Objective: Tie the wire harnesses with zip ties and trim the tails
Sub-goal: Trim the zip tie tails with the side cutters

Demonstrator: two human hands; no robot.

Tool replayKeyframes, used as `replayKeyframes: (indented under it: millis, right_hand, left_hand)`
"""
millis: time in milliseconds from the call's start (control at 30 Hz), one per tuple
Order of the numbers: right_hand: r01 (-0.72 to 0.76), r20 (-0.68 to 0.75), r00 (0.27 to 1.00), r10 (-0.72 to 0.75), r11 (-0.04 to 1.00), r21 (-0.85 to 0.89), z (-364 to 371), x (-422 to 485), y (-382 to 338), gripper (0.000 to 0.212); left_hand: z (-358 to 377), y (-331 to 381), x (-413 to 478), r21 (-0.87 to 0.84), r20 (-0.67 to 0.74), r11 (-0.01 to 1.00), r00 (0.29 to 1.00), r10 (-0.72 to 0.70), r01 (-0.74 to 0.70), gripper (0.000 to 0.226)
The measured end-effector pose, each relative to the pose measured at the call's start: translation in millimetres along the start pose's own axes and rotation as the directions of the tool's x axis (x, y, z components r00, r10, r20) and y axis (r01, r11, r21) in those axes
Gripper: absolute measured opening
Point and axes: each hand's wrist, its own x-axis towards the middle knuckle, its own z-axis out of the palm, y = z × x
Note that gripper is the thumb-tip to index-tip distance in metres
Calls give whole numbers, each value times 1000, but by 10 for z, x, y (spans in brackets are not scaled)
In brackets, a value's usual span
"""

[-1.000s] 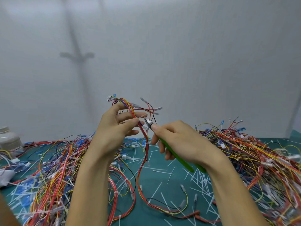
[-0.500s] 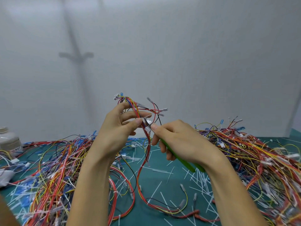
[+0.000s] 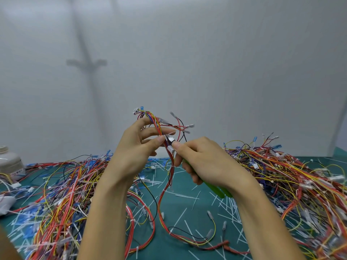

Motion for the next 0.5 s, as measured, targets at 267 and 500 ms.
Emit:
replayKeyframes:
  millis: [267, 500]
  right_hand:
    - [53, -68, 997, -46, 992, 114, -22, 31, 24, 50]
    - [70, -263, 963, -55, 996, 49, 15, 53, 41, 32]
  left_hand:
    - [14, -12, -1, -81, -95, 995, 993, -69, 62, 26]
    - [17, 1, -4, -104, -151, 992, 985, -84, 69, 38]
